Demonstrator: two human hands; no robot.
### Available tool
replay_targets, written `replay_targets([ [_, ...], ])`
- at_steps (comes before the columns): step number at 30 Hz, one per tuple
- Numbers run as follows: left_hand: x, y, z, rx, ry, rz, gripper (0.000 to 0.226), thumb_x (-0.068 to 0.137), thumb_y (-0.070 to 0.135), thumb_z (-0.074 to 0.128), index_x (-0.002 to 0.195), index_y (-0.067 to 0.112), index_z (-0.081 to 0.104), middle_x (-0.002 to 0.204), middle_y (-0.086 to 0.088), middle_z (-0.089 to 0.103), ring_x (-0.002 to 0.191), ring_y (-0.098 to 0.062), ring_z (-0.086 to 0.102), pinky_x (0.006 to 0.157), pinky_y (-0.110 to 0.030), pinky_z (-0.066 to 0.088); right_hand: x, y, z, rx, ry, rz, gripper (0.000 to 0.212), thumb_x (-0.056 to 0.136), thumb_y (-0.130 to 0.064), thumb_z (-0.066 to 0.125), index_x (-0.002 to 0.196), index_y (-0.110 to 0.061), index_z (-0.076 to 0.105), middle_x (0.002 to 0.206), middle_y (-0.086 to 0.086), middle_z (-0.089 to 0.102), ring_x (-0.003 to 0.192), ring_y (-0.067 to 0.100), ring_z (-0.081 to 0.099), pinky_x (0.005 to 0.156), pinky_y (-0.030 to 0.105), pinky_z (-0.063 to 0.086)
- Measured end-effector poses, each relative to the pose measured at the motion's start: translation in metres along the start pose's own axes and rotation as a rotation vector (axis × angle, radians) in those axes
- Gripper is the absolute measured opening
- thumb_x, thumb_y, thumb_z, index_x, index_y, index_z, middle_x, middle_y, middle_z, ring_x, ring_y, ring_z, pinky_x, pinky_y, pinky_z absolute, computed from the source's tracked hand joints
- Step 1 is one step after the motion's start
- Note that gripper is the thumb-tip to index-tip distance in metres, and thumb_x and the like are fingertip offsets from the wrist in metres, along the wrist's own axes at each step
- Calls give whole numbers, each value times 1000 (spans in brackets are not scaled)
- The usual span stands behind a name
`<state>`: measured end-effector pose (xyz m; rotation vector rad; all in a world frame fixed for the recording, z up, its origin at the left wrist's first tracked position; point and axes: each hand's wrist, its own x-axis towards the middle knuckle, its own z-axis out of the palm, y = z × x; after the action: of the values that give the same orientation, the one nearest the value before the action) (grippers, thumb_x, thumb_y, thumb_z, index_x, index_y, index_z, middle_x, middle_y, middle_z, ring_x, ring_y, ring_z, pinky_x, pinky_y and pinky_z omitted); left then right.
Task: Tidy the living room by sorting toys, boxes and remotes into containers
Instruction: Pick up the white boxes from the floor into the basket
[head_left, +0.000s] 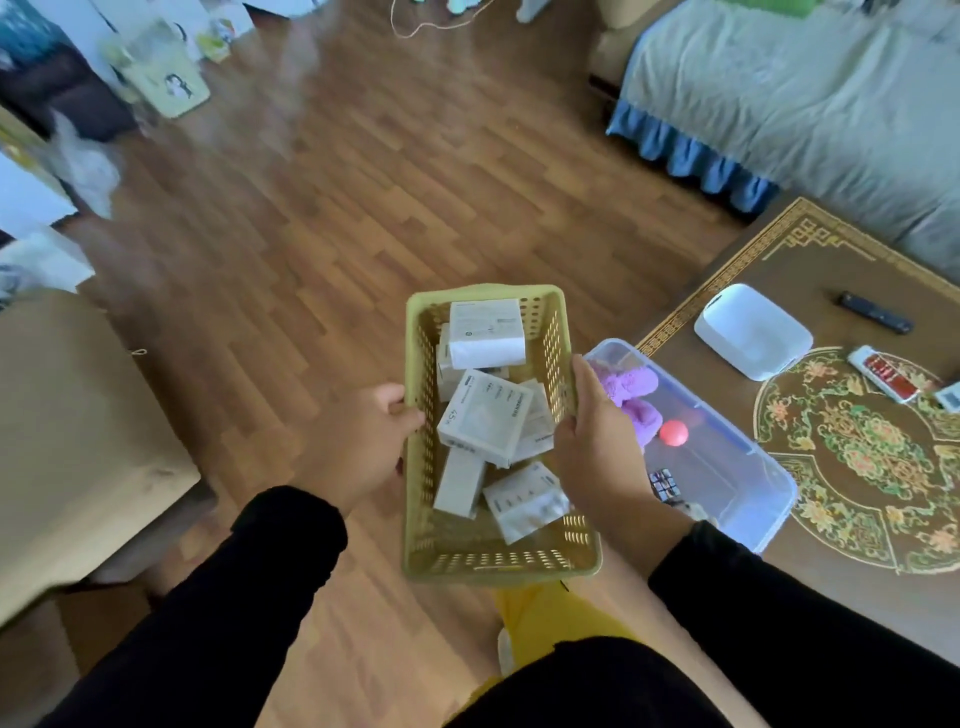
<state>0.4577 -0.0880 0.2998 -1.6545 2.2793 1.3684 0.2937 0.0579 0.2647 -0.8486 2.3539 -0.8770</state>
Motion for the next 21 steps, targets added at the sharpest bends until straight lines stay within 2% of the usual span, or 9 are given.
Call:
replay_targets([
  [1, 13, 5, -4, 0, -14, 7, 16, 99, 24, 57, 96, 27, 72, 72, 15, 75, 45, 1, 62, 44, -17, 45, 11, -6, -1, -28, 17, 6, 68, 84, 7, 35, 147, -19, 37, 92, -5, 52, 70, 7, 49, 72, -6, 24],
  [3, 42, 17, -13, 26, -24, 22, 16, 99, 25, 57, 96, 25, 72, 76, 6, 76, 43, 0, 60, 42, -16, 42, 38, -15, 0, -37, 18, 20, 67, 88, 6, 37, 149, -19, 33, 85, -8, 55, 61, 0, 44, 72, -10, 20],
  [6, 84, 36, -33, 56, -40, 30, 16, 98, 24, 57, 96, 24, 73, 83, 1, 77, 45, -3, 61, 47, -21, 50, 81, -30, 2, -14, 15, 37, 68, 89, 2, 37, 153, -19, 27, 103, 4, 66, 77, 7, 56, 64, 2, 34],
  [8, 109, 46, -49, 66, -24, 42, 16, 98, 26, 57, 93, 32, 72, 80, 10, 77, 47, -7, 64, 58, -33, 57, 109, -41, 5, 28, 33, 22, 68, 88, 1, 37, 152, -17, 28, 128, 11, 62, 106, 24, 61, 81, 23, 45],
  [12, 155, 63, -75, 98, -19, 60, 17, 98, 31, 57, 87, 40, 68, 75, 13, 76, 45, -7, 63, 58, -37, 58, 152, -69, 10, 71, 88, 11, 63, 85, 0, 38, 145, -16, 35, 124, 10, 63, 103, 27, 60, 77, 30, 43],
  [14, 178, 76, -83, 136, -27, 72, 13, 99, 33, 56, 101, 39, 68, 71, 10, 75, 42, -6, 61, 49, -31, 54, 171, -78, 10, 67, 122, 44, 65, 85, 1, 39, 147, -15, 34, 127, 10, 61, 110, 30, 59, 79, 29, 41],
  [18, 230, 97, -101, 224, -68, 120, 44, 100, 38, 56, 143, 29, 54, 80, 11, 70, 51, -15, 64, 57, -35, 57, 207, -94, 23, 116, 195, 139, 68, 80, 0, 36, 145, -21, 35, 124, 7, 62, 107, 30, 59, 83, 35, 47],
  [19, 242, 103, -106, 241, -105, 143, 41, 100, 37, 56, 140, 28, 57, 83, 8, 71, 54, -18, 64, 59, -35, 57, 213, -98, 27, 135, 223, 167, 68, 79, 0, 36, 144, -23, 36, 122, 7, 63, 106, 30, 59, 83, 36, 48],
  [21, 268, 116, -114, 263, -153, 209, 15, 100, 33, 56, 108, 35, 68, 90, -5, 74, 57, -23, 62, 64, -42, 58, 224, -107, 33, 173, 294, 209, 66, 81, 1, 37, 143, -21, 37, 124, 7, 62, 108, 31, 58, 83, 35, 46],
])
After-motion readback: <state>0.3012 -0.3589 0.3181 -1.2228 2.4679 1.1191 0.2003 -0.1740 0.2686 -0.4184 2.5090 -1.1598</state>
